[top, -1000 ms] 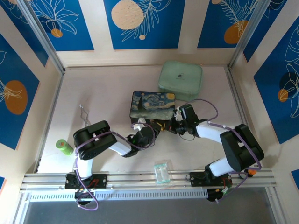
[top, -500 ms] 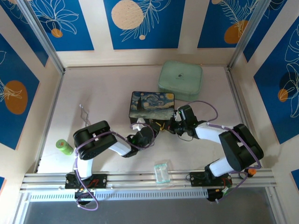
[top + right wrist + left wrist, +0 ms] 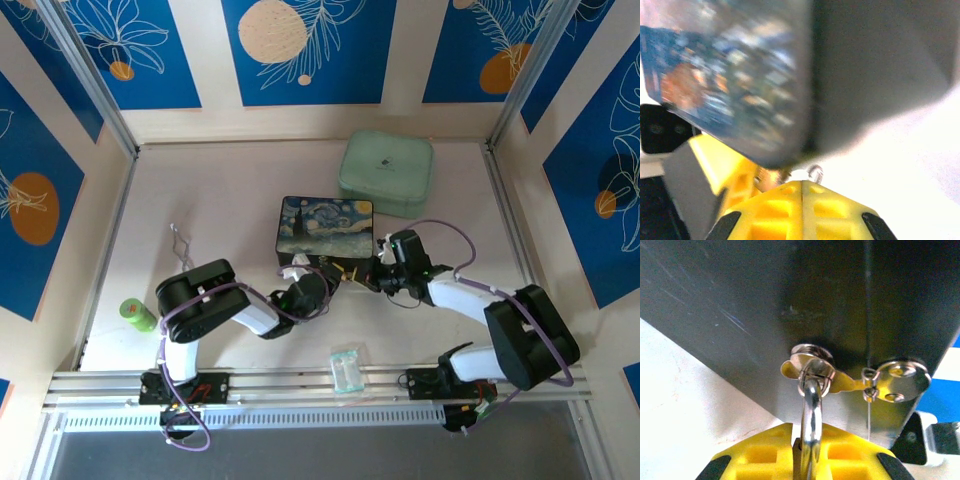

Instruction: Unlock a padlock with a key

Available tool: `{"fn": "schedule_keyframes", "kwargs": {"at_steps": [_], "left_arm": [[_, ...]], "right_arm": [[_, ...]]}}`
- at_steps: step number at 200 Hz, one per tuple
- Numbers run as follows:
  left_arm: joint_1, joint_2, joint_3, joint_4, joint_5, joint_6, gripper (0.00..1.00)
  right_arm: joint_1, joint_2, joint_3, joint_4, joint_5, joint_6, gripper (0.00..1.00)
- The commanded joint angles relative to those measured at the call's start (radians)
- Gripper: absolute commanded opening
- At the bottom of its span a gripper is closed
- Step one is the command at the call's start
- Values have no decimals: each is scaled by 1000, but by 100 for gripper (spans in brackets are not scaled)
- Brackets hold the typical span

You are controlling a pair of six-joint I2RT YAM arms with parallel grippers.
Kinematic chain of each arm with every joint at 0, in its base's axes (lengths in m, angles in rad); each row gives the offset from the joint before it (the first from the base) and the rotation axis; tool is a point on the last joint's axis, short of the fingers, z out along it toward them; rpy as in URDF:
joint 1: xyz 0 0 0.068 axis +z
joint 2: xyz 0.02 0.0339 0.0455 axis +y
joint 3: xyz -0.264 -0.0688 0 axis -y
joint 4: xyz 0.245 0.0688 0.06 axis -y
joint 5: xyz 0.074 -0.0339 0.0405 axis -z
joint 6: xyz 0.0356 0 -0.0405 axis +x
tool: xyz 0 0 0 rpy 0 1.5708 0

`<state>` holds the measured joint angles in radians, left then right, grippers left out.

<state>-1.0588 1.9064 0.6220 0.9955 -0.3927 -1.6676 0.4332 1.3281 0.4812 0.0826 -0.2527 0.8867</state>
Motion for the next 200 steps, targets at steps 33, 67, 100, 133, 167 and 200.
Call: {"fn": "schedule_keyframes", "kwargs": {"at_steps": [33,67,100,133,167,200], "left_arm": [[-6,-9,-21,-66,25,-4,0],[-8,-16,-26,-64,22,-5,0],[-12,-25,-29,-61,23,-3,0],[-14,-37,-36,-61,20,-3,0],[-12,-40,-47,-56,12,-4,0],[-9,-34,-44,-44,13,-3,0]], "right_arm": [[13,-45,-7,-56,-21,-52,3],[47,-15,46,-50,0,-58,3],[72,45,81,-23,-5,-52,3],[72,54,81,-3,18,-38,3],[60,-36,72,-144,120,-77,3],[52,-38,33,-155,113,-70,3]]}}
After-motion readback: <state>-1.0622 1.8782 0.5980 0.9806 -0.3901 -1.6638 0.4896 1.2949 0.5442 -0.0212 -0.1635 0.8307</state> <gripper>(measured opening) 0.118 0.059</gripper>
